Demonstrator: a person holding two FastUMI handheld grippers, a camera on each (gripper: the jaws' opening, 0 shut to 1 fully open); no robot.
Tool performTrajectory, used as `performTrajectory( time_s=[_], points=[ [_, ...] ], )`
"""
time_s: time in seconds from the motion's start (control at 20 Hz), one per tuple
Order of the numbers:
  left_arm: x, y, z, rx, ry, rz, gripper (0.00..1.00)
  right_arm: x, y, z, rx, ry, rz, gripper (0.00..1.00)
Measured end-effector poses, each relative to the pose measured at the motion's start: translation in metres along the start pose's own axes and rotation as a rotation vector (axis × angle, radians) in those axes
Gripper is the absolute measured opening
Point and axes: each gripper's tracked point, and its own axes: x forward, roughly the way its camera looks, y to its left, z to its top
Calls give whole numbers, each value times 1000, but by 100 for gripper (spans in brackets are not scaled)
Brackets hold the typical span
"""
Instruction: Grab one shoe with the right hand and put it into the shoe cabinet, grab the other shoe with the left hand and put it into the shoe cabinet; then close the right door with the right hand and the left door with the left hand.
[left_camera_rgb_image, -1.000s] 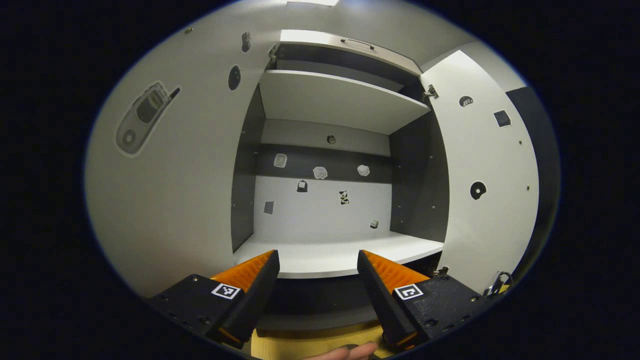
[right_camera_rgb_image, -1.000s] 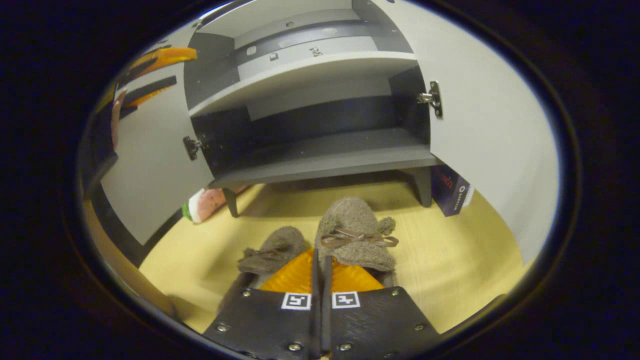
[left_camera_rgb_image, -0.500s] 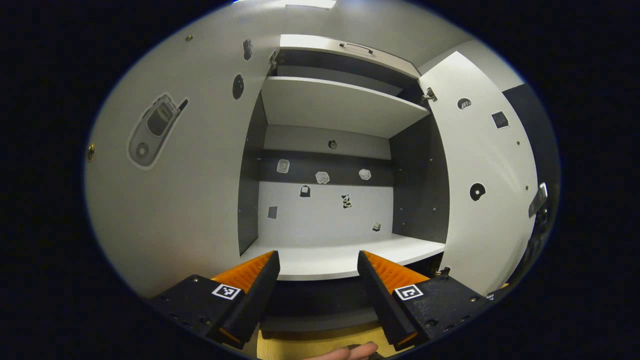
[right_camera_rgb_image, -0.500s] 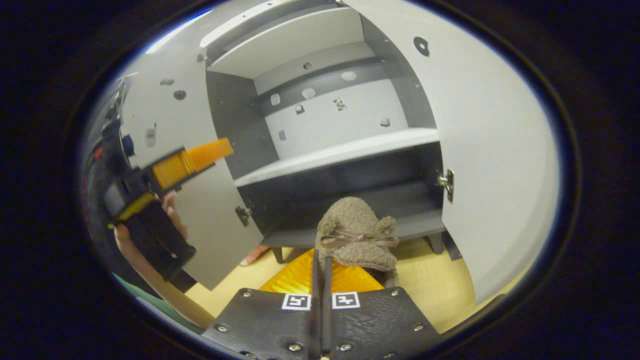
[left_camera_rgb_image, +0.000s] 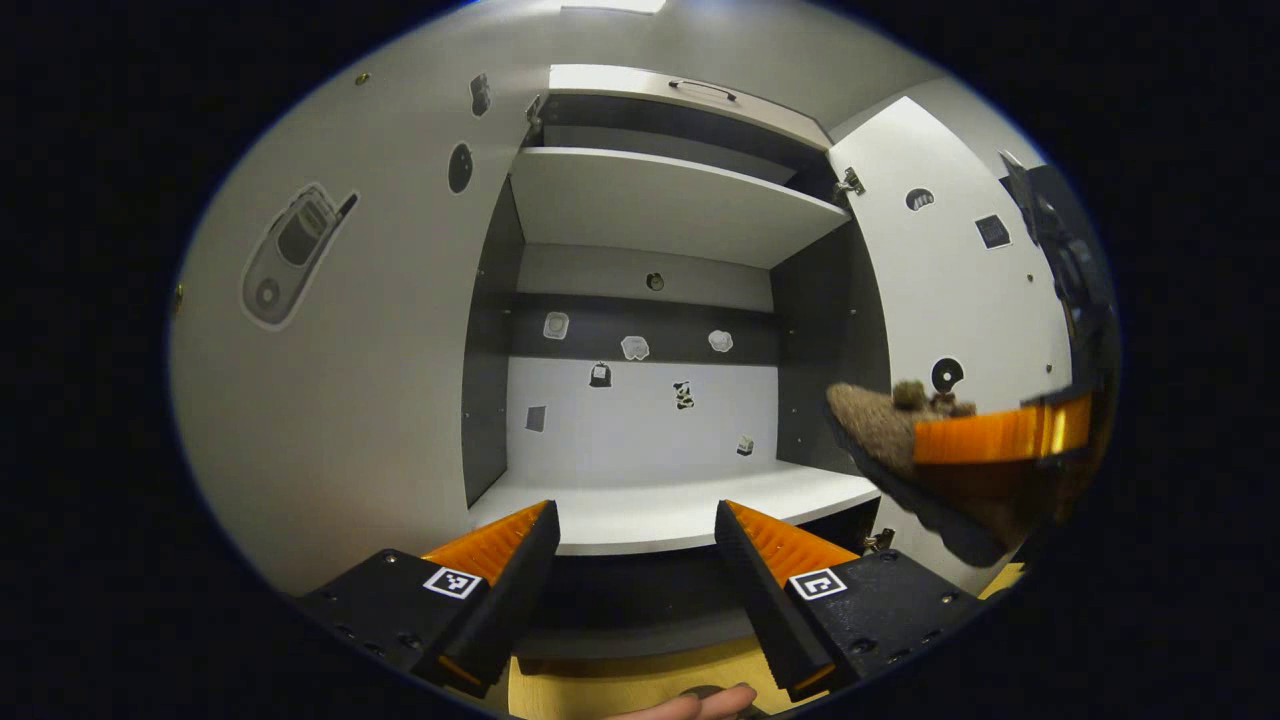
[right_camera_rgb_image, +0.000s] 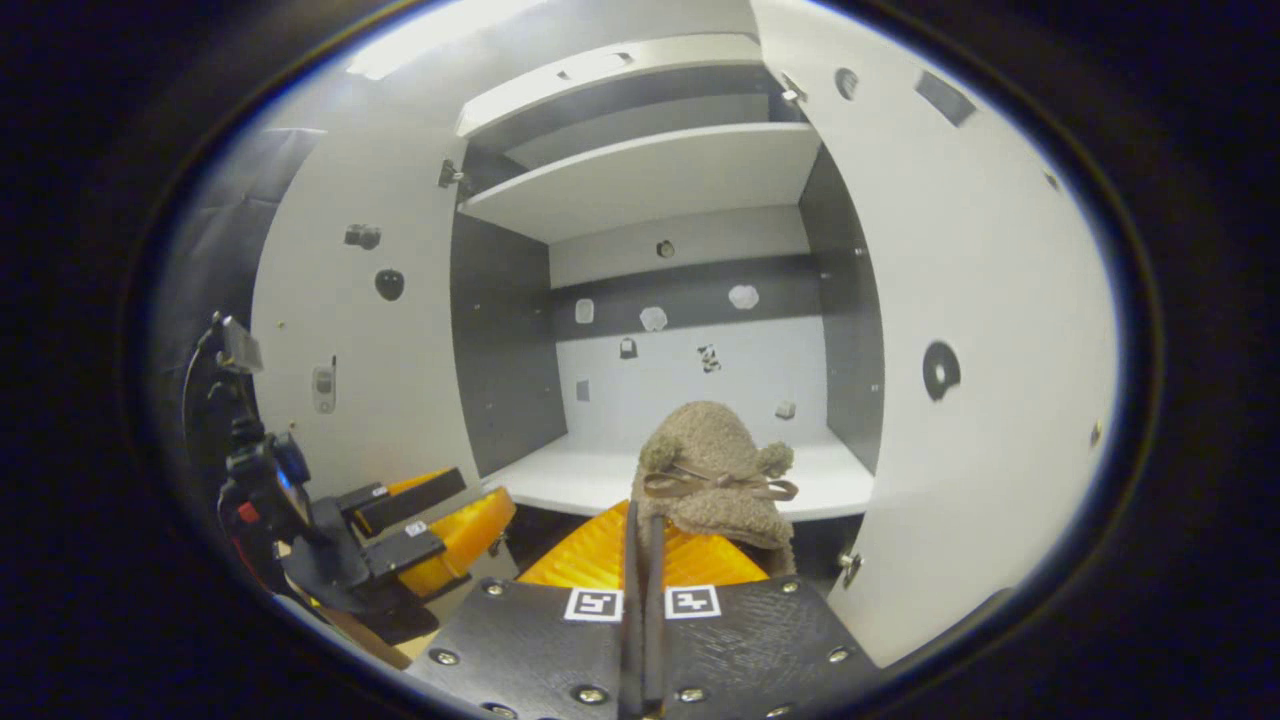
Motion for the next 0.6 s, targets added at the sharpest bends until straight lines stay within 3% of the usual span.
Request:
performTrajectory(
  time_s=[0.3,0.6],
  points=[
    [3,5,-6,7,19,24,96,78,-25,46,-118,73,-95,1],
    [5,4,-7,5,25,13,96,157,-68,12,-127,207,-198,0]
  ],
)
